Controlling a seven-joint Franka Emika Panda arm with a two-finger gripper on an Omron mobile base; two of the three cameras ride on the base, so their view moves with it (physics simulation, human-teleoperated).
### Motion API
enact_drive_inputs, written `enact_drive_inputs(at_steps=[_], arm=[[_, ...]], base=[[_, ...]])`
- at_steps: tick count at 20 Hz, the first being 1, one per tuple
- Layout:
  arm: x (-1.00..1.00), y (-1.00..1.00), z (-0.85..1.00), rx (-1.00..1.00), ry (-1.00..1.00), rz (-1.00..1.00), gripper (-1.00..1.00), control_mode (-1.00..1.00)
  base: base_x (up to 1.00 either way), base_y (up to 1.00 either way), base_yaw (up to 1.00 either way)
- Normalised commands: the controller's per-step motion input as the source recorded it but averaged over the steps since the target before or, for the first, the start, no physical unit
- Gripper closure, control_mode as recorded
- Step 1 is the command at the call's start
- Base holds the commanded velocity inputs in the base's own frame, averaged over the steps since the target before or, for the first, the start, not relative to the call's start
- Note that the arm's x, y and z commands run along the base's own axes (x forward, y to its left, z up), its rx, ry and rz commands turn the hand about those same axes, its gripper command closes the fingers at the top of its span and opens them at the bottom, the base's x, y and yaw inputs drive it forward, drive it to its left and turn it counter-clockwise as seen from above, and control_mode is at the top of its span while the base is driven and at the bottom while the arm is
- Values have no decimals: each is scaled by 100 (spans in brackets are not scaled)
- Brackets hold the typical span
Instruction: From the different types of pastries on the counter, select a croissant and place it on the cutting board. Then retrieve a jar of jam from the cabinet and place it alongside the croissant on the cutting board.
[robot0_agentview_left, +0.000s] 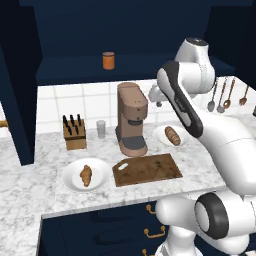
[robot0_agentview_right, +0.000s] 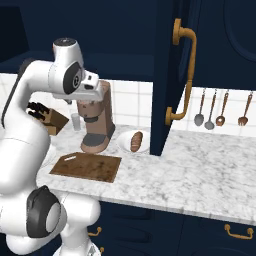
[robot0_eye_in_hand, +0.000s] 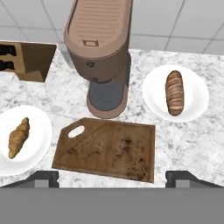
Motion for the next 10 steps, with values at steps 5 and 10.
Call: enact_drive_inputs(at_steps=[5,10], arm=[[15,69,66,-1,-16,12,-100,-100],[0,74,47,-8,-26,1,-100,-100]], base=[[0,0,0],[0,0,0]])
